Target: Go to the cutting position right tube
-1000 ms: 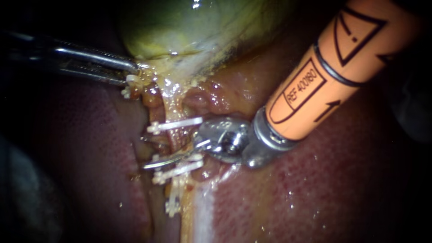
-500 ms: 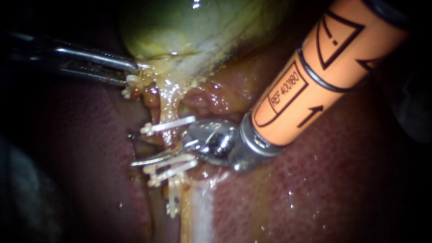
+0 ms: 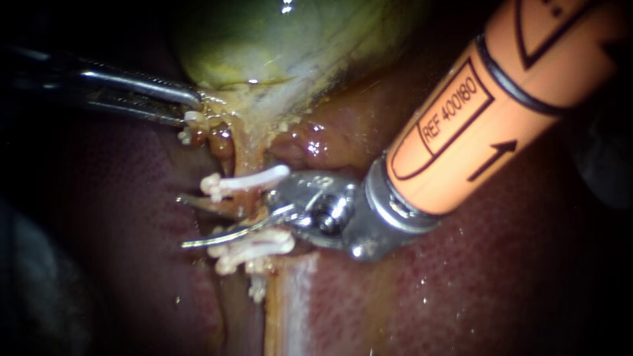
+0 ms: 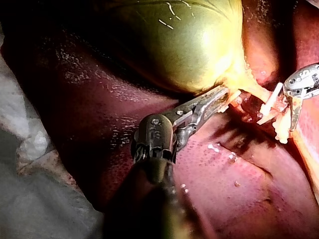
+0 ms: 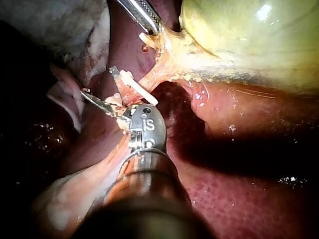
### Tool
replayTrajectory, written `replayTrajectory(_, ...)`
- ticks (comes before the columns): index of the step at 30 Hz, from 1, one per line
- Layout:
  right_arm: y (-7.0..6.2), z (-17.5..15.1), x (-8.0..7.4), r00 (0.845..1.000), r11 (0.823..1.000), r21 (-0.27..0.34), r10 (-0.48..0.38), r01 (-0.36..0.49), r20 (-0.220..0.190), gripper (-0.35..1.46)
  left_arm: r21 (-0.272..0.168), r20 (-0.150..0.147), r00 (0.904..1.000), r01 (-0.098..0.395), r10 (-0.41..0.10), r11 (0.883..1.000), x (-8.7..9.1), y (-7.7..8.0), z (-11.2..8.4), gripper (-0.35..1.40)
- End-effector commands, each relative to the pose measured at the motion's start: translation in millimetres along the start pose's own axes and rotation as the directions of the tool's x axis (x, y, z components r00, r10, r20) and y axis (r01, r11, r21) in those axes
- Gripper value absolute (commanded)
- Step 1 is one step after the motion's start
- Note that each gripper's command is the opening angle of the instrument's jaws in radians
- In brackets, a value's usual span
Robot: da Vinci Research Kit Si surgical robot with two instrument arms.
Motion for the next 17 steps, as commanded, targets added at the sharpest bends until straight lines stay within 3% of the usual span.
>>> replayTrajectory(1,-0.1,0.0,0.1,1.000,1.000,-0.001,0.000,0.000,0.000,1.27,-0.001,0.000,1.0000,0.000,0.000,1.000,0.0,0.0,0.0,-0.35)
replayTrajectory(17,-0.2,0.0,0.2,1.000,1.000,0.002,0.000,0.000,0.001,1.27,-0.001,0.000,1.0000,0.000,0.000,1.000,0.0,-0.1,0.0,-0.35)
